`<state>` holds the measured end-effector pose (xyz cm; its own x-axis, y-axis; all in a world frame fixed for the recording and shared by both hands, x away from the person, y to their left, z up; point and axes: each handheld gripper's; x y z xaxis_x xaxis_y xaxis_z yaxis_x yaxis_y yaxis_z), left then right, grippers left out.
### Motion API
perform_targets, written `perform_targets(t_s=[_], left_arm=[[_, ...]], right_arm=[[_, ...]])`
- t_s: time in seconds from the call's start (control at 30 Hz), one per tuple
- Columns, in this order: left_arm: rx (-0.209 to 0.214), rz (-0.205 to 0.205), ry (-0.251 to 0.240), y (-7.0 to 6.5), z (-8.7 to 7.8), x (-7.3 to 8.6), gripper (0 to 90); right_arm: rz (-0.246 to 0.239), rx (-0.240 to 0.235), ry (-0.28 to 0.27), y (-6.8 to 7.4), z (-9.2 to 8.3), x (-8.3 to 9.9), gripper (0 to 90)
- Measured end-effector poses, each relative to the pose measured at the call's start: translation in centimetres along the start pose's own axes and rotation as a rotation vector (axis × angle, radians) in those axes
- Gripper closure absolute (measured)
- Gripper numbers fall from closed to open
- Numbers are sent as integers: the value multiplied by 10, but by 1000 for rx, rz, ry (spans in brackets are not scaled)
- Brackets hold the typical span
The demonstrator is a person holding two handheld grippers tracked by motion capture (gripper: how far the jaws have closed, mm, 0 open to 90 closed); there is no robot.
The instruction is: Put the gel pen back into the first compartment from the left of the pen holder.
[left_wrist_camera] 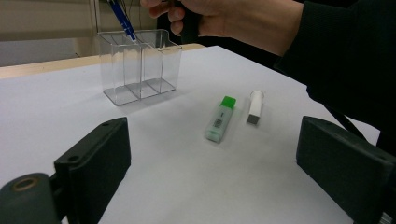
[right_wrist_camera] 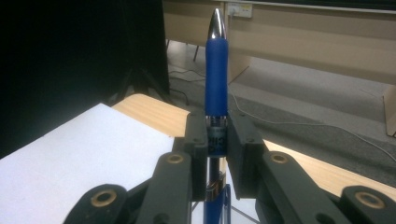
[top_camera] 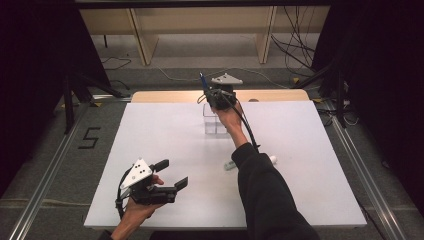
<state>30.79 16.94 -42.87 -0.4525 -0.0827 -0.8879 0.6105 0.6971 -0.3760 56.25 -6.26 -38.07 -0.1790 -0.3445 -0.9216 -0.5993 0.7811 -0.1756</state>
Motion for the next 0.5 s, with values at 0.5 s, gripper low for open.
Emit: perform_targets(t_s=[0.5], left_arm=[[-1, -1, -1, 0, 1, 0, 93]], right_arm=[[0, 8, 17, 7, 8, 6, 797]])
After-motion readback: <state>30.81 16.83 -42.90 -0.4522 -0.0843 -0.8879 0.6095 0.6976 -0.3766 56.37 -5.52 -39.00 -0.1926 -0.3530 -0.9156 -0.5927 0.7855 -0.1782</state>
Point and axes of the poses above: each handheld gripper's, and its own axes: z roughly forward along the jaws, x roughly out of its underside, y roughly to its left, and after that the axes turned 12 degrees about -z, right-handed
